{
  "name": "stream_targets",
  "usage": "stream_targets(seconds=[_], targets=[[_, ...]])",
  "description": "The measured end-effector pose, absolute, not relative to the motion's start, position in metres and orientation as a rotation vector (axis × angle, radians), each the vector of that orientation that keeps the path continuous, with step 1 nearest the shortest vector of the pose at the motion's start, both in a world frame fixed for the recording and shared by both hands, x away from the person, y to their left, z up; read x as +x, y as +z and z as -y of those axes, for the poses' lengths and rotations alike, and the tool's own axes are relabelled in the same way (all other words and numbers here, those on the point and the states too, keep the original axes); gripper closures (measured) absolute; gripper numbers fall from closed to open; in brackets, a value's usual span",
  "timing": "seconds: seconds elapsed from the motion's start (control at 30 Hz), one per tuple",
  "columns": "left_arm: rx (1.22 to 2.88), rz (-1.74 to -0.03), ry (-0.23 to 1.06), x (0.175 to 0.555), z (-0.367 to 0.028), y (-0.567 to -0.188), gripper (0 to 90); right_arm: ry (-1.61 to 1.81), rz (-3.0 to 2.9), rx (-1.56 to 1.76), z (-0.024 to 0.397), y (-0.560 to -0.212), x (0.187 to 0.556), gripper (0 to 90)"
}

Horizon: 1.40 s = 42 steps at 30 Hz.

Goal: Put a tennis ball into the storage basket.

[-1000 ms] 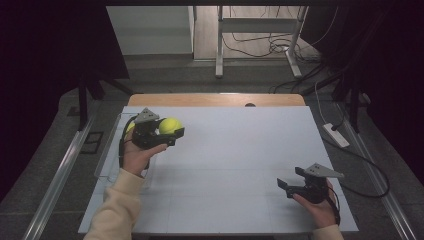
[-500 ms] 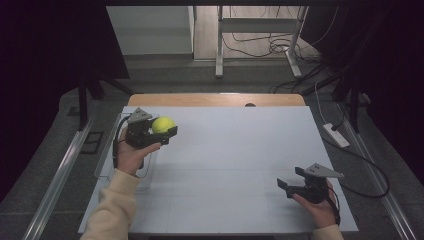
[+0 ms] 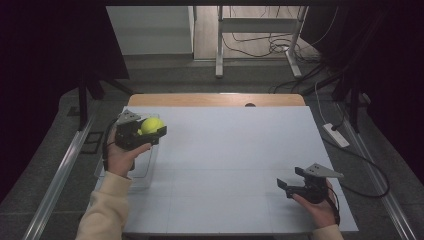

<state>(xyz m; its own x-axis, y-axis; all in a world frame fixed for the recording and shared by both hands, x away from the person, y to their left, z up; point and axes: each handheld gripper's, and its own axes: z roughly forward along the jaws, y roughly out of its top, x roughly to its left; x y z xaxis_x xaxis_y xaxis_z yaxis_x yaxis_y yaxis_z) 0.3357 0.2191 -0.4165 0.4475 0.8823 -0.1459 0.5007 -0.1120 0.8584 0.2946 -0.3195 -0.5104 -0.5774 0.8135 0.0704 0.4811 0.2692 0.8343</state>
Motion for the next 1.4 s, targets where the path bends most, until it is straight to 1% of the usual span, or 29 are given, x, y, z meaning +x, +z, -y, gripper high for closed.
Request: stream_targets(seconds=[0.7, 1.4], targets=[[1.72, -1.25, 0.544, 0.331, -0.244, -0.421, 26.6, 1.223, -2.169, 1.181, 0.321, -0.511, 0.295, 12.8], [1.729, -1.327, 0.575, 0.331, -0.265, -0.429, 26.6, 1.221, -2.174, 1.178, 0.32, -0.511, 0.295, 12.7]])
